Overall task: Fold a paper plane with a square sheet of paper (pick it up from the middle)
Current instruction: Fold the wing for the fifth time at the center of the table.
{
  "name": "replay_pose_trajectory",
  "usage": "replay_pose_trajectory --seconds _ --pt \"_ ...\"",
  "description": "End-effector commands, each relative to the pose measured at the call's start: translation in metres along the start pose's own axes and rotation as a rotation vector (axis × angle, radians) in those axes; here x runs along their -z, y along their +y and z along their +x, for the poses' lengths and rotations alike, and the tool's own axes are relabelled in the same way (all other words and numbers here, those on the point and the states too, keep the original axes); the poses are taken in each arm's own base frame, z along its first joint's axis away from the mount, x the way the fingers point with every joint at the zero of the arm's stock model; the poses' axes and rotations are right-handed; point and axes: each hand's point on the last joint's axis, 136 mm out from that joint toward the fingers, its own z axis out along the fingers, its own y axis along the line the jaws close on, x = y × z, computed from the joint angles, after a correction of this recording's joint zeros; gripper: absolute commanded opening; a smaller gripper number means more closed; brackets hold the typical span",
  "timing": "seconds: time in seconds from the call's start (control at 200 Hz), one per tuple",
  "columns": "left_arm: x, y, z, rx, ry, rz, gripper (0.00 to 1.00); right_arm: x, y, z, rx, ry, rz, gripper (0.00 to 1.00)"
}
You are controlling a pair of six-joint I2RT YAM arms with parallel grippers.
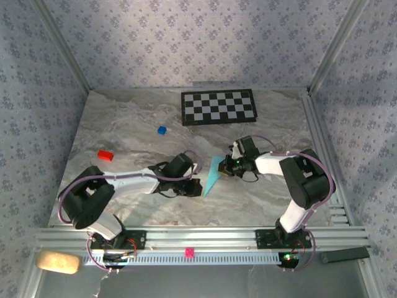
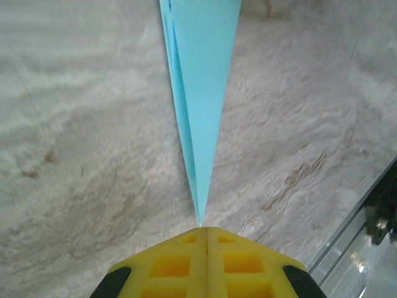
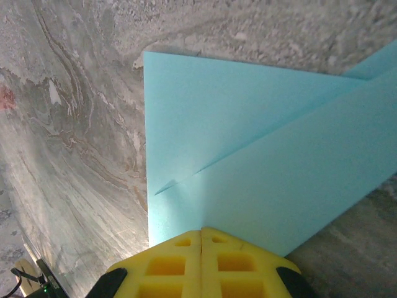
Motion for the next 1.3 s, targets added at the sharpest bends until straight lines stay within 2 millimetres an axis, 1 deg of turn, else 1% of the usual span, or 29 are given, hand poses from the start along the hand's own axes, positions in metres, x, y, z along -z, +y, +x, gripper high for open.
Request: replay_pose_trajectory --seconds 0.0,0.13,0.18,0.26,0.375,0.43,0.515,0.595,0.665,0.755,0.89,1.039,1.149,1.204,1.244,1.294 --pt "0.005 -0.013 -0.031 0.022 -0.062 0.049 0.03 -0.003 -0.048 0.009 -0.081 0.009 0.185 0.0" --pt "-0.009 -0.033 -0.053 0.013 -0.051 0.117 0.05 -0.004 -0.046 0.009 -0.082 0.009 0.179 0.0" --pt "-0.017 -0.038 -0.06 0.011 -0.042 0.123 0.05 -0.004 -0.046 0.008 -0.078 0.007 0.18 0.0" --pt "-0.032 -0.041 -0.064 0.018 -0.019 0.135 0.05 -0.004 -0.047 0.008 -0.084 0.003 0.189 0.0" --pt "-0.05 -0.037 -0.068 0.03 0.0 0.124 0.05 -0.002 -0.047 0.008 -0.084 -0.007 0.192 0.01" --pt "-0.054 -0.038 -0.071 0.03 -0.008 0.141 0.05 -0.002 -0.047 0.009 -0.083 -0.006 0.192 0.01" --pt "-0.061 -0.033 -0.07 0.04 0.005 0.124 0.05 -0.003 -0.049 0.01 -0.083 -0.001 0.195 0.01" --pt "-0.066 -0.024 -0.061 0.037 0.036 0.08 0.05 -0.004 -0.049 0.01 -0.085 0.003 0.192 0.01" --pt "-0.067 -0.011 -0.047 0.047 0.075 0.033 0.05 -0.005 -0.05 0.01 -0.085 0.002 0.196 0.01" --pt "-0.062 -0.001 -0.024 0.053 0.14 -0.022 0.04 -0.005 -0.053 0.01 -0.09 0.001 0.209 0.01" --pt "-0.051 0.013 0.016 0.025 0.218 -0.091 0.04 -0.004 -0.057 0.01 -0.093 -0.003 0.224 0.01" --pt "-0.043 0.027 0.048 0.022 0.265 -0.121 0.04 -0.003 -0.058 0.01 -0.093 -0.007 0.232 0.01" --pt "-0.038 0.041 0.063 0.043 0.276 -0.156 0.04 -0.002 -0.059 0.012 -0.092 -0.002 0.233 0.01" --pt "-0.036 0.044 0.066 0.053 0.268 -0.154 0.04 -0.002 -0.059 0.013 -0.091 -0.002 0.232 0.01" --pt "-0.034 0.043 0.067 0.055 0.264 -0.145 0.04 -0.002 -0.059 0.013 -0.09 0.0 0.232 0.01" --pt "-0.032 0.036 0.066 0.051 0.257 -0.118 0.04 -0.002 -0.059 0.014 -0.089 0.0 0.229 0.01"
